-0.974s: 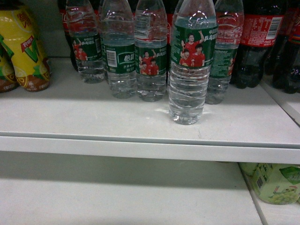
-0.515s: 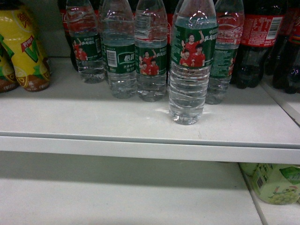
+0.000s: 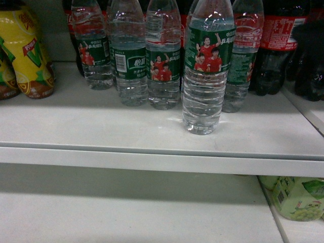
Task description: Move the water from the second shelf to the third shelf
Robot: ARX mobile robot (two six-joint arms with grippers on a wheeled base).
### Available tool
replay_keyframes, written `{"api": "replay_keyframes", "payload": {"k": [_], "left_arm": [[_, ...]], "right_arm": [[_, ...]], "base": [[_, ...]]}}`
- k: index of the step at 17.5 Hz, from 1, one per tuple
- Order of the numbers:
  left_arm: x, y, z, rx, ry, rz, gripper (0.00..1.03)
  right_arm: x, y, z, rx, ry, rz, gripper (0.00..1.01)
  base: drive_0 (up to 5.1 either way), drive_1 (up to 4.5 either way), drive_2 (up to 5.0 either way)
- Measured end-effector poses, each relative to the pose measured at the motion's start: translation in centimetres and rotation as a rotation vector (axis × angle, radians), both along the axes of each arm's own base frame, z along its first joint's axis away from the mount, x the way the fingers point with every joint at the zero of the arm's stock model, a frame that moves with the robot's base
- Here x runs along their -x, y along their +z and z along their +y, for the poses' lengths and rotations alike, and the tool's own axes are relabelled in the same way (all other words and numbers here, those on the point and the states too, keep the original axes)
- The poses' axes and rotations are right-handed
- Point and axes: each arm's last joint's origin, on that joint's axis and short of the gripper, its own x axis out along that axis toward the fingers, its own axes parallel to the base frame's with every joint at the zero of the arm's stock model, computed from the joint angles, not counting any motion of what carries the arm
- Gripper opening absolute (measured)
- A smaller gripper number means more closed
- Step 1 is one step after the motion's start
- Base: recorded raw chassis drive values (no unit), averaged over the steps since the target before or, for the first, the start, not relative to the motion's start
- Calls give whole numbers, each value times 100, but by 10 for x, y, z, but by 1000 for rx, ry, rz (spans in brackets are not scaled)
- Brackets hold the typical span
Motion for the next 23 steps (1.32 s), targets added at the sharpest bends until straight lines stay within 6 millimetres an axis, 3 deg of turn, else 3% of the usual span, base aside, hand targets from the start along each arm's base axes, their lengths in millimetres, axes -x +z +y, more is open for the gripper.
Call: {"api": "replay_keyframes", "payload": {"k": [1,5,15,23], "left_arm": [[0,0,0,0,0,0,98],[0,0,0,0,0,0,98],[0,0,0,0,0,0,98],[0,0,0,0,0,0,98]], "right_arm": [[-10,-19,16,-12,49,55,98],[-19,-32,51,-1,180,102,98],[-49,-34,81,23,168,116,98],[-75,-20,95,13,103,100,98]], "base": [[0,0,0],[0,0,0],[0,0,0],[0,0,0]]}}
